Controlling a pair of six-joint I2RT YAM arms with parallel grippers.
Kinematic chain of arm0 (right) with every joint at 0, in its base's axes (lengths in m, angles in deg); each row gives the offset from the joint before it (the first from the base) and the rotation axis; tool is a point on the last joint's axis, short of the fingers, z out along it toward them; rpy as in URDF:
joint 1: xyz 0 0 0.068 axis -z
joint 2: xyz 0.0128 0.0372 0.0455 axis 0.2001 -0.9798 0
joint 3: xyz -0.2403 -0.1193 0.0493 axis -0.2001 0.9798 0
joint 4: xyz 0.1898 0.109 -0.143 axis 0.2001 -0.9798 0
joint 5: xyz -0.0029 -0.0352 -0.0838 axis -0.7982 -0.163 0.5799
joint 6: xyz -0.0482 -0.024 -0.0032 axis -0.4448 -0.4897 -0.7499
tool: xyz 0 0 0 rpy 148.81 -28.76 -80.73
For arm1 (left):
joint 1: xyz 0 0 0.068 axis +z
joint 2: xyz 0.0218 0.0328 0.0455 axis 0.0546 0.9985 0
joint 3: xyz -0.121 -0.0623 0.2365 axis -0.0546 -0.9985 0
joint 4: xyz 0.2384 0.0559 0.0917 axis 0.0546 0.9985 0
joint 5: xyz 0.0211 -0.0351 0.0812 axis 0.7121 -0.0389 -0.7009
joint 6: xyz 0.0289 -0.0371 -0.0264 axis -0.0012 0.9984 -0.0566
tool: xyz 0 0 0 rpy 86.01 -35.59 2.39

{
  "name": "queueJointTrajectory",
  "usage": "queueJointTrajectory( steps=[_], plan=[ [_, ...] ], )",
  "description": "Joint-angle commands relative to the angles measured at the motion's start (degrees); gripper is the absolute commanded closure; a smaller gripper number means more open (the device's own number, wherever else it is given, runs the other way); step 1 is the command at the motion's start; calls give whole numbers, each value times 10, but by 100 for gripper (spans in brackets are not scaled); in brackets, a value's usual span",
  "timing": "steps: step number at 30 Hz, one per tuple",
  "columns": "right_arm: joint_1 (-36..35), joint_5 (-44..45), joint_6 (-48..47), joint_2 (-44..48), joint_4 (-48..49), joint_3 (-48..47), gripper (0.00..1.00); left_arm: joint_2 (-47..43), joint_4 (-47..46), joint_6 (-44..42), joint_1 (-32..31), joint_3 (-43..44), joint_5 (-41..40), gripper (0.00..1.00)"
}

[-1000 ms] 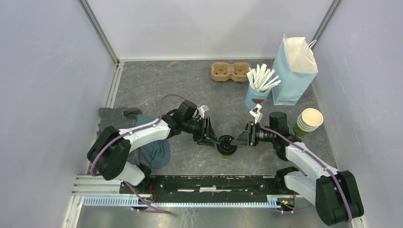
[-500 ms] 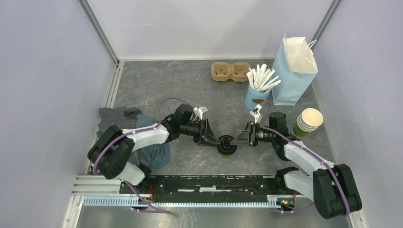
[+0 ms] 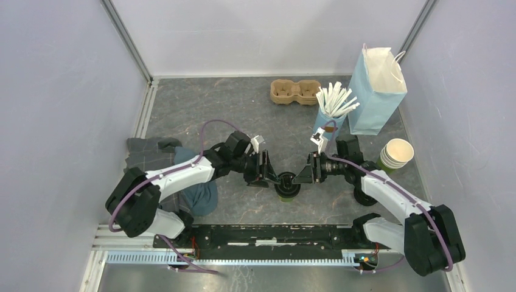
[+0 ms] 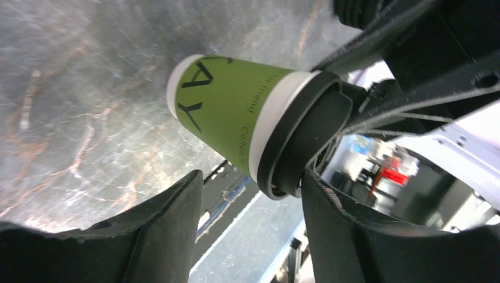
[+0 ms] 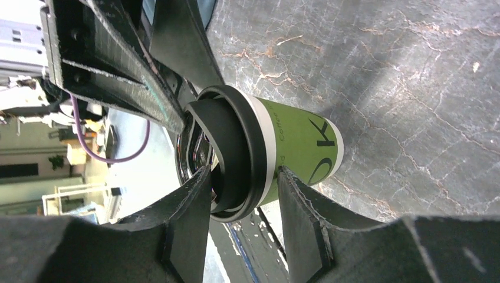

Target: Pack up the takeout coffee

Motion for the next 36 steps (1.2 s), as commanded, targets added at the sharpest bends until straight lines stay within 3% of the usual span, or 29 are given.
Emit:
queueJointTrajectory(
  steps=[1,5,10,18,24,27,29,32,36],
  plan=[
    [-21,82,-104,-35,-90,-17,51,3,123,-77,0,64,-51,28],
    [-30,72,-124,-64,-92,-36,52,21,141,-98,0,116,-46,18],
    [-33,60,-145,-83,-97,-54,53,66,148,-123,0,144,-30,16],
    [-34,29,-173,-109,-104,-77,53,87,142,-136,0,128,-11,38],
    [-42,58,-146,-147,-103,-125,52,31,100,-55,-1,51,-56,51],
    [-44,108,-101,-145,-127,-153,46,-8,83,-8,-3,7,-100,53],
    [-43,142,-74,-126,-144,-160,35,-28,79,13,-5,-14,-129,53],
    [-36,143,-29,-87,-131,-142,21,-39,79,24,-8,-20,-151,53],
    [-27,141,-12,-42,-139,-123,12,-36,85,34,-11,-19,-168,54]
  ],
)
